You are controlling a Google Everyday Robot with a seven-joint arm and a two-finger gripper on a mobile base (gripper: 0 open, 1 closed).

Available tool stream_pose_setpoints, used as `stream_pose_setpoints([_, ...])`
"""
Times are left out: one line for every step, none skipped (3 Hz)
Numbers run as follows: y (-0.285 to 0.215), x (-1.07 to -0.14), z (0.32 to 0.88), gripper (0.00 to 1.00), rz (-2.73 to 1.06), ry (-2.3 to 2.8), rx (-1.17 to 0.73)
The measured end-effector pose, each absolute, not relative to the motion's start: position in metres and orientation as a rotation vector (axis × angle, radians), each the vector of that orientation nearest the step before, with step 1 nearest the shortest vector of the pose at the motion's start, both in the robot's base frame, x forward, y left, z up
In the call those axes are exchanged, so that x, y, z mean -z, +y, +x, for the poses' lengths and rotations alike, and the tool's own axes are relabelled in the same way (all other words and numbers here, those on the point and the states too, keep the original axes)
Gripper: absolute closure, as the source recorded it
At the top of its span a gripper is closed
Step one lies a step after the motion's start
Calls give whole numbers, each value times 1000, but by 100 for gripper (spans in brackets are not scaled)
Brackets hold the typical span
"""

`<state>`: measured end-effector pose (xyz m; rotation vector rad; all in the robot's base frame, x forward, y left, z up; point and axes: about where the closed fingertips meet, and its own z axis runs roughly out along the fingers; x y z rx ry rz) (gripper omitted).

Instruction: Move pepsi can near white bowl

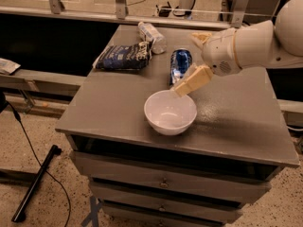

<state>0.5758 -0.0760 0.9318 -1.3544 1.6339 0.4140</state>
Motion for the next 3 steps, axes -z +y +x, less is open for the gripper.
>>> stream_pose_setpoints([-90, -944, 580, 0, -1292, 1629, -412])
stream_pose_setpoints([-112, -965, 584, 0, -1212, 1629, -365])
stream_pose_setpoints([-131, -979, 587, 0, -1153, 1638, -315])
